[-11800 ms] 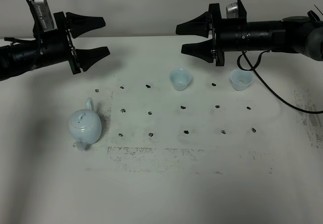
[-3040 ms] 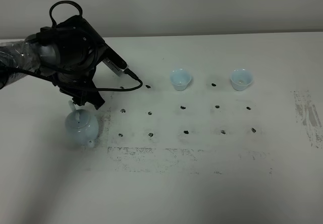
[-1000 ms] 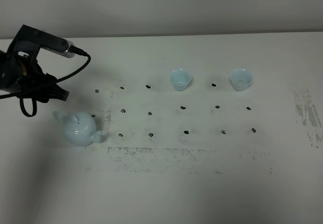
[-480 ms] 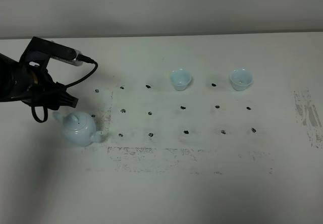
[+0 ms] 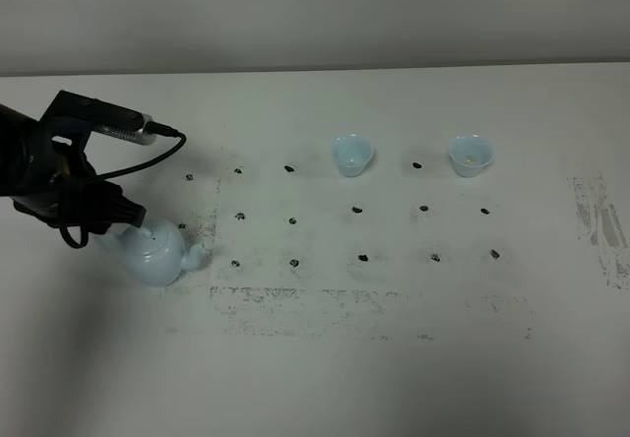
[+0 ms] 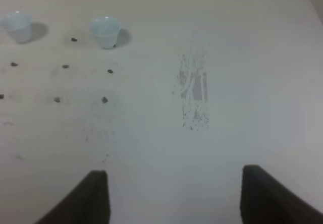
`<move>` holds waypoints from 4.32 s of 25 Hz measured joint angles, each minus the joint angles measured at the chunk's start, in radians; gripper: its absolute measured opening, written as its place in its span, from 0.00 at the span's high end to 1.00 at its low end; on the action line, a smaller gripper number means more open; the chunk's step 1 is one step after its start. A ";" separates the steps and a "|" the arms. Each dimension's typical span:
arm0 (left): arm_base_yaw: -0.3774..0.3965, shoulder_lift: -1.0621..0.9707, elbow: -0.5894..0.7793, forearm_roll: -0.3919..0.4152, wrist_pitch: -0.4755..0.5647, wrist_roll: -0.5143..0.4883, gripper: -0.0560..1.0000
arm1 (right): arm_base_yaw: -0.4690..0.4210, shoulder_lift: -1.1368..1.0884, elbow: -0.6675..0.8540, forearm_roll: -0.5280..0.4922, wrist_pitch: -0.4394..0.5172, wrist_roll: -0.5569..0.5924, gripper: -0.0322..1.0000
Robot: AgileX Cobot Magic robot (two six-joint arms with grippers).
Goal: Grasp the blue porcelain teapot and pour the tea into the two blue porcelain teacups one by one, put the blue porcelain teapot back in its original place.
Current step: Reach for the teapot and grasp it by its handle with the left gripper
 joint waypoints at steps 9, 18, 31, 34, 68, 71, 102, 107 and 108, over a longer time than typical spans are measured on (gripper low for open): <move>0.000 0.000 0.000 -0.015 0.093 0.001 0.49 | 0.000 0.000 0.000 0.000 0.000 0.000 0.41; 0.000 0.000 0.000 -0.035 0.159 0.001 0.49 | 0.000 0.000 0.000 0.000 0.000 0.000 0.41; -0.007 0.000 0.000 -0.037 0.231 0.001 0.49 | 0.000 0.000 0.000 0.000 0.000 0.000 0.41; -0.013 0.000 0.000 -0.039 0.242 0.001 0.49 | 0.000 0.000 0.000 0.000 0.000 0.000 0.41; -0.080 -0.128 0.001 -0.087 0.420 0.340 0.67 | 0.000 0.000 0.000 0.000 0.000 0.000 0.41; -0.080 -0.128 0.002 -0.080 0.413 0.308 0.67 | 0.000 0.000 0.000 0.000 0.000 0.000 0.41; -0.103 -0.039 0.033 -0.116 0.287 0.439 0.64 | 0.000 0.000 0.000 0.000 0.000 0.000 0.41; -0.103 -0.038 0.033 -0.124 0.278 0.441 0.64 | 0.000 0.000 0.000 0.000 0.000 0.000 0.41; -0.103 -0.035 0.033 -0.128 0.277 0.446 0.64 | 0.000 0.000 0.000 0.000 0.000 0.000 0.41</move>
